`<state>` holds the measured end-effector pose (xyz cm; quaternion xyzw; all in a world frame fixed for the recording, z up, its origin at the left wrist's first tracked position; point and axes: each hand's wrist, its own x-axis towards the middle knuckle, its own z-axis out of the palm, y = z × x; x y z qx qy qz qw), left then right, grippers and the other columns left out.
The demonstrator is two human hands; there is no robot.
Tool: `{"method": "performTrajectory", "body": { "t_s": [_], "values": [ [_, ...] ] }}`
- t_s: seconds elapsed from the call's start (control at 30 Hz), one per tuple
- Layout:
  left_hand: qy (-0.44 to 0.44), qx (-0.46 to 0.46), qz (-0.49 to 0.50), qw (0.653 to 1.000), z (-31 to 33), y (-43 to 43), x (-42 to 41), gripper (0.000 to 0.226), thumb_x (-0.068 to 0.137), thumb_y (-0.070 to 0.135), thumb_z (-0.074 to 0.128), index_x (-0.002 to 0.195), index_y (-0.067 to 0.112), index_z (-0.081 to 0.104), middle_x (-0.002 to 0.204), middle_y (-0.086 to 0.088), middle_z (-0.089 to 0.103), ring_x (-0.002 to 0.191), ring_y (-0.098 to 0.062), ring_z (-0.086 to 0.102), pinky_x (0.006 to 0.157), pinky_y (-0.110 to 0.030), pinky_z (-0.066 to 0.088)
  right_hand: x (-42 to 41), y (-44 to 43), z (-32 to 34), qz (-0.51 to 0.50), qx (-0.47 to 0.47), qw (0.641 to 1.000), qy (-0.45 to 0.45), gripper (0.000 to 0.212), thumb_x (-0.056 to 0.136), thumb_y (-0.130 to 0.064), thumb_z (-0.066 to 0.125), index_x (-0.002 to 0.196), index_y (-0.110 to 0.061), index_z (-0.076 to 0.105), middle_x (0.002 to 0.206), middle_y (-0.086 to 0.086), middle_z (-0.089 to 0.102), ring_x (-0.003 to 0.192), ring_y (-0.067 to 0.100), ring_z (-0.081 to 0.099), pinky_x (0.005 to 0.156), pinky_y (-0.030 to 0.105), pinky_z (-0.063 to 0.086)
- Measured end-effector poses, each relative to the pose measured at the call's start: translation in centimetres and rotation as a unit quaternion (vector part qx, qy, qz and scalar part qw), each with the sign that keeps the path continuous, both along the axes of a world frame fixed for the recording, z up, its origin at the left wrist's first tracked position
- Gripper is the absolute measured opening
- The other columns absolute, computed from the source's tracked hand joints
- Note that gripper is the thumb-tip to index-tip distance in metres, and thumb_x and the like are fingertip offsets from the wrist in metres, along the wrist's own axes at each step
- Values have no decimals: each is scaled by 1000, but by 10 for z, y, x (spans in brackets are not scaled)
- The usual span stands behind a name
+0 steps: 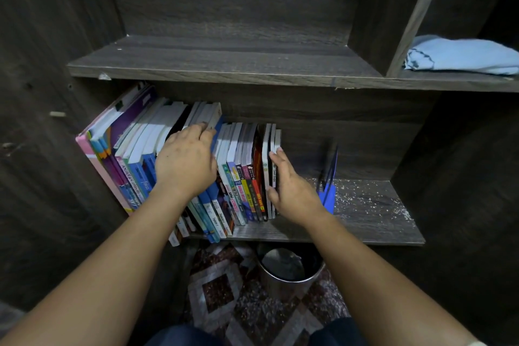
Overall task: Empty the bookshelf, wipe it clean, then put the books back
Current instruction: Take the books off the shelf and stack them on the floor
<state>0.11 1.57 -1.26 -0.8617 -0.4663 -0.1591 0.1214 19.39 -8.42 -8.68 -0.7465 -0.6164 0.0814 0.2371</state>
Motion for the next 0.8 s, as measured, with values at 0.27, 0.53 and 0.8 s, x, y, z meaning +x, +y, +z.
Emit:
{"method": "performTrajectory", "body": {
  "t_s": [0.27,0.53,0.8],
  "values": [
    [1,-3,4,1000,-1,1,1,53,92,29,51,142,15,42,146,-4,41,131,-23,41,108,-36,31,1,4,4,-2,17,999,-39,79,87,-8,59,152,-23,16,163,-4,9,134,27,43,106,38,39],
    [2,3,5,1000,-1,2,1,54,92,31,51,143,16,42,145,-3,42,131,-22,41,108,-36,32,21,16,23,71,30,961,-265,57,90,3,53,142,-8,35,158,16,20,148,29,16,117,38,24],
    [0,6,0,1000,-3,4,-1,52,90,30,53,140,15,47,142,-4,46,129,-22,45,107,-37,34,40,32,25,130,86,922,-356,50,65,2,80,106,-11,56,132,22,56,127,38,51,108,44,35]
  ]
}}
